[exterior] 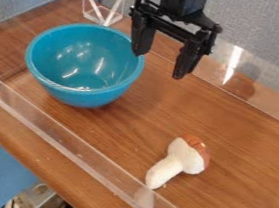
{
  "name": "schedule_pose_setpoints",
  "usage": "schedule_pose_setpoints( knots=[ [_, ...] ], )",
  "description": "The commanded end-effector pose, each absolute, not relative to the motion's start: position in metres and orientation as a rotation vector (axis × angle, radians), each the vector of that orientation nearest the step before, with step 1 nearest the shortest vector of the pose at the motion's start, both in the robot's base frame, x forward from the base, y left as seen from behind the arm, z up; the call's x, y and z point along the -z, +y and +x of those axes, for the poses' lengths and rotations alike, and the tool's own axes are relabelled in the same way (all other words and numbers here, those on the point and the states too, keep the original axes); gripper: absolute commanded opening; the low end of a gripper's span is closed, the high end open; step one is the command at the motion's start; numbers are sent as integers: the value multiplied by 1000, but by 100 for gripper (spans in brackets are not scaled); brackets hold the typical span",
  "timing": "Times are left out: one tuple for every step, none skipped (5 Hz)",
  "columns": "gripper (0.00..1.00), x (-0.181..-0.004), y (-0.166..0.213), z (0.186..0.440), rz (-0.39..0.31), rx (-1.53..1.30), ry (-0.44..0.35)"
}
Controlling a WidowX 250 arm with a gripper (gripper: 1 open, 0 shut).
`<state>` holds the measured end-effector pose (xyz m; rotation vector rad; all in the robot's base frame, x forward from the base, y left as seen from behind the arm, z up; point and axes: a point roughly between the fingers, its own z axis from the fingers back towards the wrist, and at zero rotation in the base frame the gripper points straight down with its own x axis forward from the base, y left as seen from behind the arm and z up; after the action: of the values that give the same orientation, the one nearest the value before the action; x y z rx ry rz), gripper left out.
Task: Put the mushroom in the blue bowl
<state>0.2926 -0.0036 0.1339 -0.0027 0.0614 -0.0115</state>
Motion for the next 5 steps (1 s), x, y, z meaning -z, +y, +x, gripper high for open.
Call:
schedule_pose_setpoints(
  knots=[
    [100,-134,-20,280,-8,111,60],
    [100,-116,-42,272,-22,177,65],
    [100,-84,-66,264,-29,241,78],
    [100,-44,-69,257,-22,294,92],
    [100,-31,-66,250,0,361,107]
  ],
)
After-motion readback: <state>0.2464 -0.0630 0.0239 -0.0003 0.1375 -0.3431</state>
